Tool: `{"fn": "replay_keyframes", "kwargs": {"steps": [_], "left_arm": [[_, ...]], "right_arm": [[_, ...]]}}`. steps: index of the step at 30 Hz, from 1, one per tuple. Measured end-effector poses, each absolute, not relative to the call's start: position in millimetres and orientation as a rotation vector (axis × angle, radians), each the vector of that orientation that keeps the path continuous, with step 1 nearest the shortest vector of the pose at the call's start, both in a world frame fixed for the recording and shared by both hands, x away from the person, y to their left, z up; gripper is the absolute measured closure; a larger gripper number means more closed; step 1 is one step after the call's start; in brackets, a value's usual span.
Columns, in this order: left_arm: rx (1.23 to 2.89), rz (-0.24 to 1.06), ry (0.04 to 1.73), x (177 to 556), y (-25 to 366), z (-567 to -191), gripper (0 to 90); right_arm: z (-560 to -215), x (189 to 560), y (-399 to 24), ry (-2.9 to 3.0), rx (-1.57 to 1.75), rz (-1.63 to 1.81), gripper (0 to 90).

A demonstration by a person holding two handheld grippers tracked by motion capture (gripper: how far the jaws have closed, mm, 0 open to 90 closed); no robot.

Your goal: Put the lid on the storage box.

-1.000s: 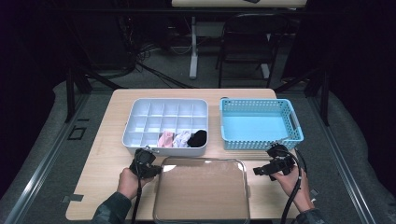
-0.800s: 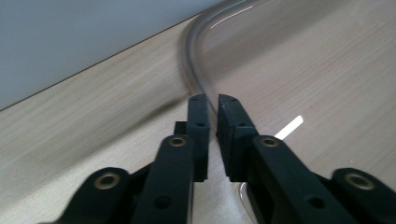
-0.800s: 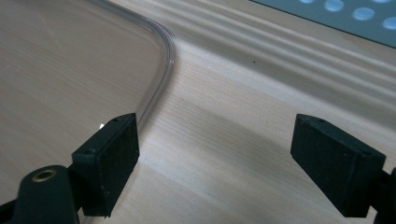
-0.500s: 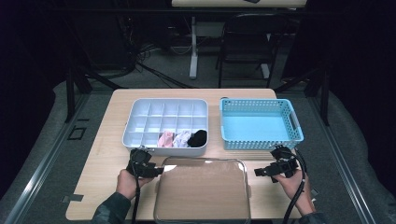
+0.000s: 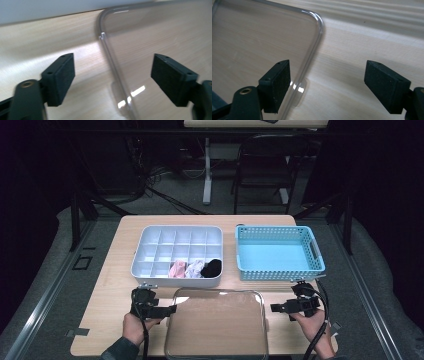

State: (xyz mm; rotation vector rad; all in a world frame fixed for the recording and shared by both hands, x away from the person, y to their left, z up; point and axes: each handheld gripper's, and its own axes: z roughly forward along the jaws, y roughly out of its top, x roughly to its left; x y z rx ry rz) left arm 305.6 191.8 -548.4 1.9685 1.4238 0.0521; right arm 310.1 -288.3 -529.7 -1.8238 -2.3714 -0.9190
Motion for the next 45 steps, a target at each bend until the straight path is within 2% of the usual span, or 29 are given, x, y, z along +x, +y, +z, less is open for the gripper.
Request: {"fn": "replay_keyframes", "kwargs": {"steps": [7, 10, 19, 24, 33, 41, 45], "left_arm": [[1.888, 0.019, 1.490, 286.1, 192.5, -555.0, 12.4], [1.878, -0.020, 1.495, 281.7, 192.5, -557.7, 13.1], [1.847, -0.091, 1.534, 277.8, 190.9, -563.7, 21.9], [1.765, -0.166, 1.558, 278.5, 194.1, -570.2, 27.4], [1.743, -0.145, 1.565, 273.3, 190.5, -572.2, 36.2], [1.710, -0.148, 1.590, 268.6, 189.0, -573.4, 41.6], [1.692, -0.177, 1.589, 269.2, 188.4, -575.4, 48.5]], "right_arm": [[-531.4, 295.5, -280.9, -2.330, -1.845, -0.960, 27.9], [-531.6, 291.4, -278.6, -2.329, -1.866, -0.974, 31.6], [-545.7, 288.3, -267.0, -2.288, -1.864, -0.912, 40.5], [-552.1, 288.5, -260.4, -2.306, -1.852, -0.844, 44.3], [-555.2, 291.9, -257.8, -2.306, -1.863, -0.831, 51.0], [-556.1, 291.5, -254.5, -2.313, -1.872, -0.836, 60.7], [-557.7, 292.1, -252.2, -2.311, -1.852, -0.842, 67.3]]}}
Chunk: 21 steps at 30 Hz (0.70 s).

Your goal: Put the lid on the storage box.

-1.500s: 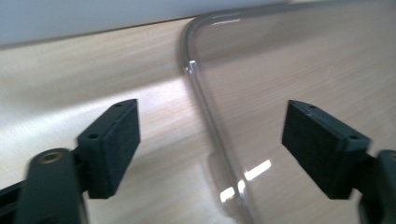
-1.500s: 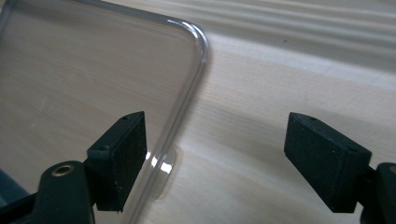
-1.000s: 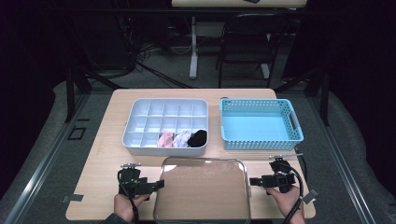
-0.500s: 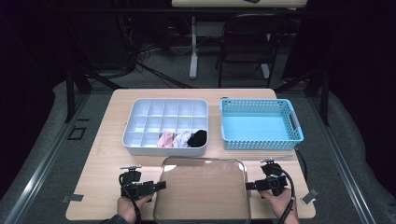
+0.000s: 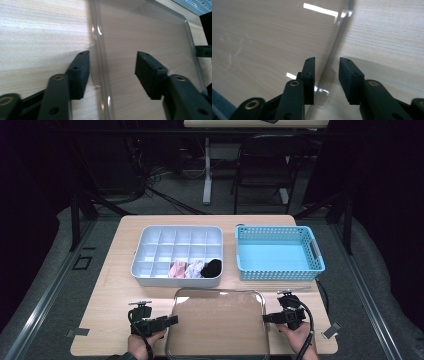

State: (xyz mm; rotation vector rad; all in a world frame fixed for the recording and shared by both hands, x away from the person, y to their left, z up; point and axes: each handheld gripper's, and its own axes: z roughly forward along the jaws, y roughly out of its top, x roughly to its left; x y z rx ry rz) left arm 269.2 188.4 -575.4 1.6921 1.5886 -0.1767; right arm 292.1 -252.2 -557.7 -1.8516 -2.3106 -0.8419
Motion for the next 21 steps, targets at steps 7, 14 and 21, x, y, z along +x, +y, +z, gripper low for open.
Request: {"fn": "replay_keyframes", "kwargs": {"steps": [7, 14, 21], "left_arm": [[1.672, -0.191, 1.607, 269.6, 191.3, -576.6, 53.6], [1.653, -0.183, 1.627, 267.9, 186.0, -577.7, 60.8], [1.661, -0.190, 1.615, 269.7, 189.9, -579.3, 64.7]], "right_arm": [[-558.1, 292.7, -252.2, -2.306, -1.863, -0.846, 69.7], [-558.2, 293.5, -251.5, -2.299, -1.865, -0.849, 69.5], [-558.8, 294.0, -251.4, -2.299, -1.866, -0.860, 69.5]]}}
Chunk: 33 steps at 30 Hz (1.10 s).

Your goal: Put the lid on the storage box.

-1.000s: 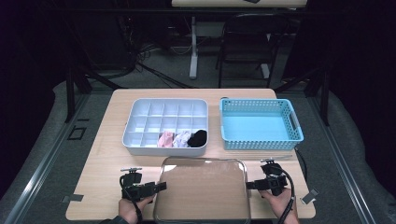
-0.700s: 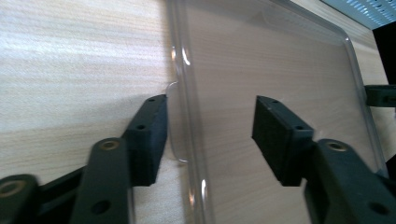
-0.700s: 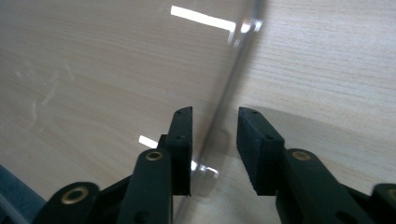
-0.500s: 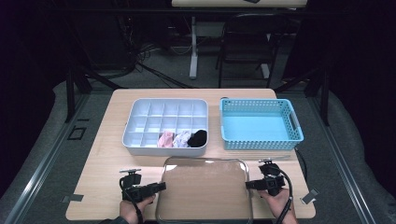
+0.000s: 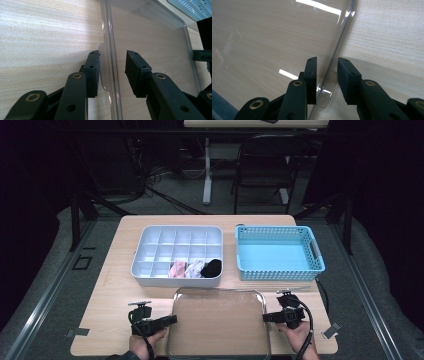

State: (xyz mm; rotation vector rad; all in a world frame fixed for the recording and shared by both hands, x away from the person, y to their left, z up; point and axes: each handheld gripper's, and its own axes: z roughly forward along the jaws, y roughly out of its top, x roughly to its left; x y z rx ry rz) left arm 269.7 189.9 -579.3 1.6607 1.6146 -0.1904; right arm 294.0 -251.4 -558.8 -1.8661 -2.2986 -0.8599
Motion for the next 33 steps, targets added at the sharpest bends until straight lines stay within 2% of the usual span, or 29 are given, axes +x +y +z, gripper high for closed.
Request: {"fn": "replay_keyframes", "kwargs": {"steps": [14, 24, 29, 33], "left_arm": [[1.627, -0.164, 1.588, 262.7, 191.8, -577.4, 69.5], [1.625, -0.130, 1.554, 258.6, 194.0, -575.0, 71.5], [1.622, -0.119, 1.542, 257.5, 192.7, -573.6, 71.5], [1.630, -0.100, 1.519, 255.5, 192.5, -572.0, 71.7]], "right_arm": [[-559.3, 297.6, -258.1, -2.277, -1.814, -0.860, 67.8], [-559.5, 299.5, -261.3, -2.248, -1.785, -0.859, 63.2], [-560.9, 302.1, -264.1, -2.195, -1.762, -0.889, 56.5], [-561.8, 303.4, -265.4, -2.172, -1.755, -0.894, 55.9]]}}
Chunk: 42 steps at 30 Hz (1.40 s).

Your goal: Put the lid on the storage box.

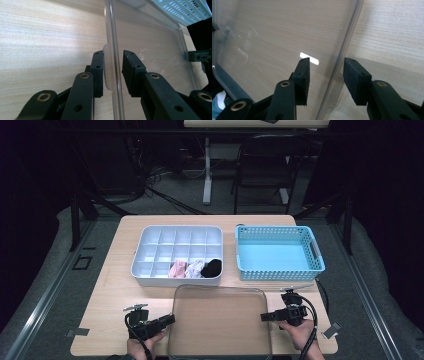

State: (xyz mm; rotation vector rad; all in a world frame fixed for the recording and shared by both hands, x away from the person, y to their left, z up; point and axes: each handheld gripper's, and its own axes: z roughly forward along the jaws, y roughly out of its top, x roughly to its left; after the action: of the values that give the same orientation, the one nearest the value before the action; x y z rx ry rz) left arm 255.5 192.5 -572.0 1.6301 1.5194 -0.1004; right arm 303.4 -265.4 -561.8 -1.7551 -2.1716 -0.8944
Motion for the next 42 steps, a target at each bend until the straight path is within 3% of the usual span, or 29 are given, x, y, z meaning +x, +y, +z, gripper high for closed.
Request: {"fn": "replay_keyframes", "kwargs": {"steps": [17, 25, 42], "left_arm": [[1.630, -0.084, 1.503, 254.6, 192.0, -570.6, 71.8], [1.614, -0.092, 1.535, 256.8, 193.6, -572.0, 71.7], [1.586, -0.112, 1.541, 256.4, 196.3, -569.8, 71.4]], "right_arm": [[-563.5, 304.8, -266.9, -2.109, -1.736, -0.895, 55.5], [-555.9, 302.8, -268.5, -2.123, -1.747, -0.969, 64.8], [-541.5, 299.5, -272.9, -2.117, -1.735, -1.132, 70.0]]}}
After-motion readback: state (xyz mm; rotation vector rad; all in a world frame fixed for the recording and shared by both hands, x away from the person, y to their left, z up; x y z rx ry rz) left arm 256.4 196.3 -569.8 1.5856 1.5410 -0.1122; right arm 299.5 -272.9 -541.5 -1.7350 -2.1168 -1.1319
